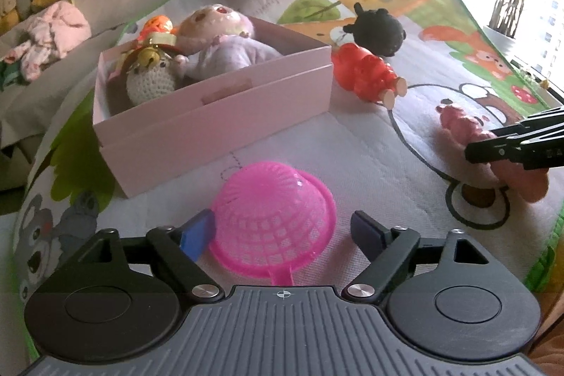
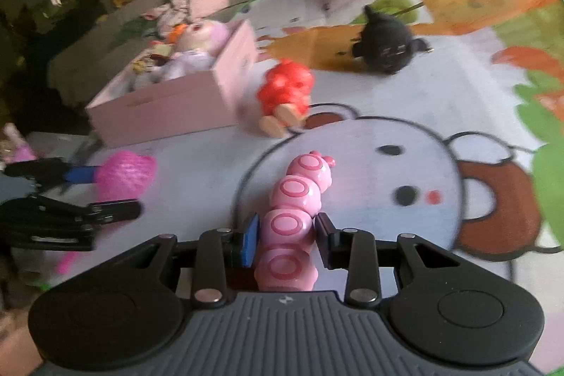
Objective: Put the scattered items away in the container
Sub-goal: 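Carry the pink net and caterpillar into the pink box, opening both tools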
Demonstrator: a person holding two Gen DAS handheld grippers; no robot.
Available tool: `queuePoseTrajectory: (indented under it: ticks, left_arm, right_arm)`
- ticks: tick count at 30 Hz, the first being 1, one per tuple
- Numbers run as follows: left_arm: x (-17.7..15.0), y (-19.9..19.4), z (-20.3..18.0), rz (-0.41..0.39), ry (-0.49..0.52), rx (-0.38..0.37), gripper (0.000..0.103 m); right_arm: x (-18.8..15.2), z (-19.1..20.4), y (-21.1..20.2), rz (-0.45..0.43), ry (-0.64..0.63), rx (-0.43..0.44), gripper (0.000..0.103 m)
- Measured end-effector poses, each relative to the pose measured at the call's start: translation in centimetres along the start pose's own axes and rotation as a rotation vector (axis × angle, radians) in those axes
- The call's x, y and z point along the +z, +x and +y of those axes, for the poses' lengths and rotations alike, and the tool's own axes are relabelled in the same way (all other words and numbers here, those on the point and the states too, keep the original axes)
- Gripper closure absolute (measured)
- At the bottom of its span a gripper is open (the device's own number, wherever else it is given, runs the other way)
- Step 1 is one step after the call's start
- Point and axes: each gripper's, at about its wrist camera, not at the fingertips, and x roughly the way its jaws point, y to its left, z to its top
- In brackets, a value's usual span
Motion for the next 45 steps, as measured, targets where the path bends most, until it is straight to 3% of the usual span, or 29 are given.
queuePoseTrajectory:
  ticks: [7,12,15,21,24,27,31,34,37,41,45]
  left_arm:
    - [-0.6,-1.0,0.6,-0.01,-0.01,-0.009,0.025]
    - [0.3,-2.8,2.3,-0.058,-0.083,-0.042,0.025]
    - [2.7,-4.2,4.1,-0.12,-0.127,-0.04,0.025]
    - [10.3,-6.3,7.0,-0.315,-0.11,0.094,0.025]
    - [13.1,-5.1,8.3,-0.368,-0.158,0.131,0.025]
    - [14.2,-2.3,9.6,-0.373,-0.248,0.137,0.025]
    - [12.7,2.4,11.0,-0.301,-0.311,0.145,0.024]
    - [10.7,3.5,12.1,-0.258,-0.341,0.119,0.018]
    - [8.7,1.5,12.3,-0.293,-0.341,0.13,0.009]
    - [6.4,-1.4,10.8,-0.293,-0.262,0.17,0.008]
    - [4.2,-3.0,9.2,-0.253,-0.229,0.146,0.007]
  right_arm:
    - [0.2,2.1,0.2,0.004,-0.051,0.042,0.069]
    - [0.6,2.2,0.3,0.006,-0.061,0.039,0.069]
    - [0.7,1.9,0.9,0.017,-0.058,0.034,0.069]
    - [1.0,1.6,1.4,0.023,-0.054,0.04,0.069]
    - [1.3,1.7,1.6,0.029,-0.058,0.036,0.069]
    - [1.8,1.8,1.5,0.031,-0.066,0.03,0.069]
    - [3.4,2.5,0.2,-0.007,-0.119,0.016,0.069]
    - [5.8,3.9,-0.8,-0.064,-0.187,0.003,0.069]
    - [8.7,6.1,-0.3,-0.121,-0.262,0.012,0.069]
    - [12.6,10.1,2.3,-0.182,-0.358,0.057,0.069]
    - [16.2,13.3,5.9,-0.164,-0.377,0.113,0.069]
